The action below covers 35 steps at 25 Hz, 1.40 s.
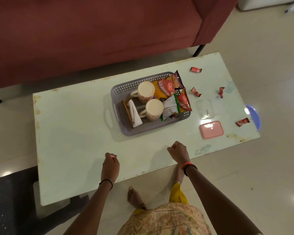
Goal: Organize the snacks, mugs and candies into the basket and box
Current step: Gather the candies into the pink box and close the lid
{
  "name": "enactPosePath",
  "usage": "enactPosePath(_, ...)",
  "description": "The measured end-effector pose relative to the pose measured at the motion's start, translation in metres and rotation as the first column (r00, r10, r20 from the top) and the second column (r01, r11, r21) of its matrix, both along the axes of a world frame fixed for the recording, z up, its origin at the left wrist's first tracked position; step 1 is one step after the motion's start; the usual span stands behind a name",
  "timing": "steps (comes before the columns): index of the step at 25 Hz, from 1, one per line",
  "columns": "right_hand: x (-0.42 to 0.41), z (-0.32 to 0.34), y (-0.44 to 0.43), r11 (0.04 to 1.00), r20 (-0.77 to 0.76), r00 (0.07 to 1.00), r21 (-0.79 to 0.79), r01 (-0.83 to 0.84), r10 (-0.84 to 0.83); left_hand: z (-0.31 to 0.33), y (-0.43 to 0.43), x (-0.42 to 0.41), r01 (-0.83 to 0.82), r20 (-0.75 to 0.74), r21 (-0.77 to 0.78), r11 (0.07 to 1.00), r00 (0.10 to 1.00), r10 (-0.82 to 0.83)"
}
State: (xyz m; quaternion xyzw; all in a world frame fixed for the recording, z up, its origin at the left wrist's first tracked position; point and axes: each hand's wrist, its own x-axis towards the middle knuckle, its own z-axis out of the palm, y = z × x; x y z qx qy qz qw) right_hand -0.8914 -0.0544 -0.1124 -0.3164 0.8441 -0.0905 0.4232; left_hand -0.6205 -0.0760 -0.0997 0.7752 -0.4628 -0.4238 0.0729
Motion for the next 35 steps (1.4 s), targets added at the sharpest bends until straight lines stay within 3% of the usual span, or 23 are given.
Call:
enactPosePath(6,-0.102,0.017,0.017,0.982,-0.075,0.986,-0.128,0.137,-0.148,0.022,0.0,-0.098,0.103,-0.094,-0.006,0.995,0.99,-0.103)
enactPosePath(13,-0.212,0.039,-0.045,0.889,-0.049,0.95,-0.368,0.271,-0.31,0.041,-0.016,-0.224,0.199,-0.206,-0.055,0.978,0.957,-0.206)
enactPosePath(22,-0.279,0.011,-0.097,0.923,0.004,0.98,-0.336,0.189,-0.199,0.033,-0.052,-0.352,0.308,-0.331,-0.034,0.951,0.894,-0.302)
enactPosePath(25,-0.302,0.011,-0.094,0.874,0.044,0.945,-0.369,0.316,-0.324,0.028,-0.075,-0.385,0.44,-0.205,-0.115,0.891,0.867,-0.454)
enactPosePath(29,-0.347,0.009,-0.063,0.876,-0.053,0.922,-0.336,0.346,-0.384,0.026,-0.102,-0.425,0.608,0.07,-0.214,0.764,0.79,-0.609)
enactPosePath(31,-0.369,0.008,-0.046,0.919,-0.094,0.948,-0.292,0.266,-0.305,0.023,-0.113,-0.445,0.636,0.093,-0.236,0.735,0.767,-0.635)
enactPosePath(33,-0.386,0.006,-0.033,0.985,-0.174,0.982,-0.167,0.046,-0.075,0.017,-0.121,-0.46,0.656,0.104,-0.223,0.721,0.751,-0.652)
enactPosePath(35,-0.394,0.002,-0.023,0.985,-0.247,0.956,-0.017,-0.169,0.16,0.009,-0.126,-0.472,0.656,0.111,-0.198,0.728,0.753,-0.649)
